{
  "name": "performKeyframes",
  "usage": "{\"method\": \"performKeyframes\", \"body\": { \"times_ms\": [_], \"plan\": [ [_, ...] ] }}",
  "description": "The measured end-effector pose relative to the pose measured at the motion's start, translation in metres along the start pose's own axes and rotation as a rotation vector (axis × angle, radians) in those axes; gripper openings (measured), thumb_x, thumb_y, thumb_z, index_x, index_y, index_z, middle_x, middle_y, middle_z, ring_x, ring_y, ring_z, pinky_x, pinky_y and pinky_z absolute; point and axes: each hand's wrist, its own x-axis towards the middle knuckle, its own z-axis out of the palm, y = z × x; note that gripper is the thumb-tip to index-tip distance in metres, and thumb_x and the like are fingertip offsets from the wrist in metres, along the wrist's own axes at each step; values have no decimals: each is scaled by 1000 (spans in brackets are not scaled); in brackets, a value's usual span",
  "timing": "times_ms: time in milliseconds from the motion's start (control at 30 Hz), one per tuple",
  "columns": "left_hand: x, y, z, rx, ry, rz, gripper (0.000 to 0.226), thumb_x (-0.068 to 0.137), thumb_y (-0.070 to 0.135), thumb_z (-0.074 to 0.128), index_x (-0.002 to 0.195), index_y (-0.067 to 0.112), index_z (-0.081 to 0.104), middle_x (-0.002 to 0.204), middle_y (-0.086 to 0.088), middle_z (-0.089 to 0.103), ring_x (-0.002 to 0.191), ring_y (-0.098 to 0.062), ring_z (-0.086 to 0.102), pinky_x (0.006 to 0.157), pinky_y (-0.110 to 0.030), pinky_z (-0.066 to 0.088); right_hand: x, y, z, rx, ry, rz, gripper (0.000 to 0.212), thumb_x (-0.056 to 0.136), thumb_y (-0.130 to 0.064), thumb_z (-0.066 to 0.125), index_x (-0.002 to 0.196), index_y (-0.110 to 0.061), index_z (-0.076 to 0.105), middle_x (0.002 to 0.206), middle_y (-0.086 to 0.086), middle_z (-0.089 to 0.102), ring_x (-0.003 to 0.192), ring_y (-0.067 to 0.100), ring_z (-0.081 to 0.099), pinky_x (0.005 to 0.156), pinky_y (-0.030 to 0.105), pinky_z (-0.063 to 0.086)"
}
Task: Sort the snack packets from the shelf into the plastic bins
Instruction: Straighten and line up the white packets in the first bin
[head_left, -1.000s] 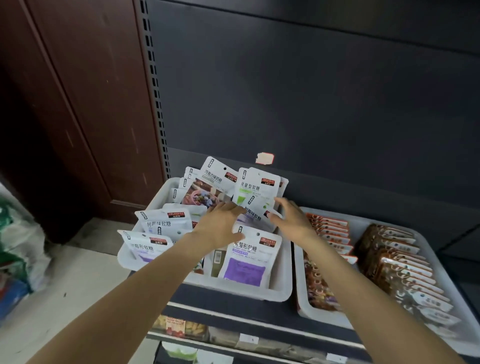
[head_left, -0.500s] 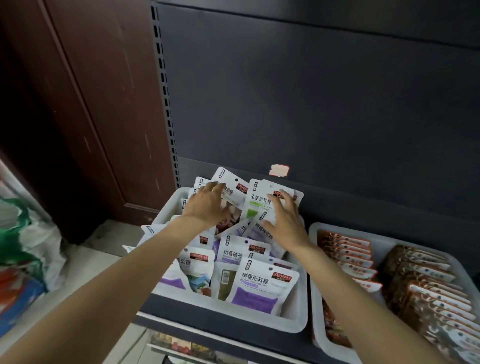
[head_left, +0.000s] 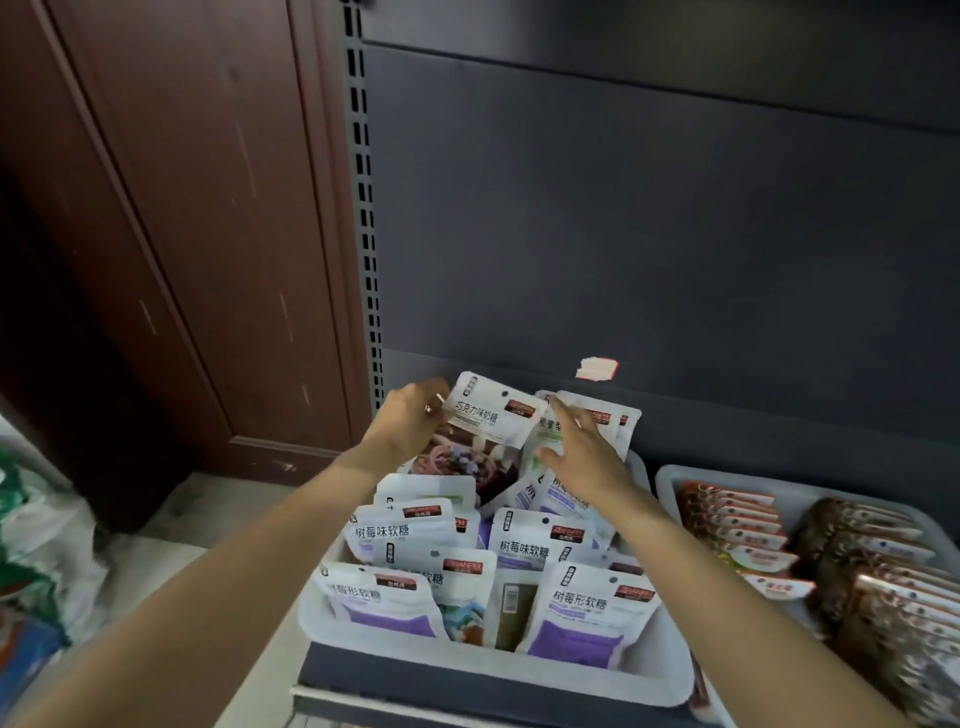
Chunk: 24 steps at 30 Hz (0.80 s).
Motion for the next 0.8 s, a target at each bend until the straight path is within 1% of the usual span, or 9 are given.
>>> {"method": "performKeyframes", "body": {
  "times_ms": [100, 200, 267, 333, 467, 567, 633, 700, 800],
  "plan": [
    [-9, -16, -16, -38, 6, 49, 4, 88, 7, 62, 85, 6, 61, 88, -6, 67, 82, -22, 63, 69, -23, 43, -1, -17, 2, 27, 52, -49, 70, 95, -32, 54, 151, -29, 12, 155, 5, 13, 134, 24, 36, 107, 45, 35],
    [-14, -26, -24, -86, -39, 67, 5, 88, 5, 63, 87, 8, 66, 84, 1, 63, 77, -13, 59, 61, -3, 38, -3, -45, 3, 238, 69, -210, 54, 92, -31, 59, 143, -27, 39, 139, -6, 40, 124, 10, 43, 104, 29, 36],
    [-13, -35, -25, -75, -116, 97, 10, 88, 7, 63, 95, 3, 69, 91, -2, 69, 81, -13, 63, 71, -8, 45, -5, -58, 5, 367, 117, -213, 31, 92, -26, 60, 121, -17, 63, 112, -3, 64, 101, 14, 60, 89, 28, 45],
    [-9, -44, -25, -97, -234, 136, 15, 89, 9, 62, 102, 6, 70, 101, -2, 72, 90, -12, 66, 85, -22, 51, -5, -61, 6, 341, 158, -177, 19, 91, -21, 62, 100, -8, 72, 89, 5, 71, 82, 19, 62, 75, 30, 44],
    [7, -54, -27, -104, -233, 94, 29, 94, 4, 49, 118, 12, 65, 120, -1, 65, 110, -14, 60, 91, -13, 40, 1, -50, 0, 53, 118, -8, 15, 90, -19, 63, 80, -10, 71, 67, 5, 58, 67, 23, 51, 58, 32, 34],
    [22, -61, -20, -14, -218, 96, 35, 94, 4, 48, 128, 9, 56, 129, -6, 58, 118, -18, 56, 94, -15, 36, 0, -38, -1, -118, 115, 136, 41, 91, -17, 61, 54, -21, 44, 58, -4, 43, 68, 23, 46, 58, 31, 33],
    [29, -65, -14, 60, -282, 120, 41, 93, 4, 52, 133, 9, 50, 133, -10, 52, 120, -22, 54, 101, -24, 37, -2, -34, 2, -198, 167, 152, 33, 94, -19, 57, 61, -18, 50, 69, -2, 53, 77, 25, 54, 61, 29, 33],
    [34, -69, -9, 106, -301, 152, 45, 90, 3, 56, 134, 9, 47, 133, -11, 47, 118, -25, 53, 104, -30, 39, -2, -34, 2, -244, 246, 178, 17, 95, -20, 52, 92, -12, 66, 95, 2, 65, 95, 25, 60, 68, 28, 36],
    [38, -70, -6, 87, -219, 184, 41, 87, 1, 59, 126, 10, 52, 123, -12, 46, 101, -27, 59, 96, -27, 42, -3, -33, -2, -414, 275, 101, 30, 96, -16, 50, 123, -23, 62, 112, 0, 64, 106, 25, 59, 87, 31, 41]
  ]
}}
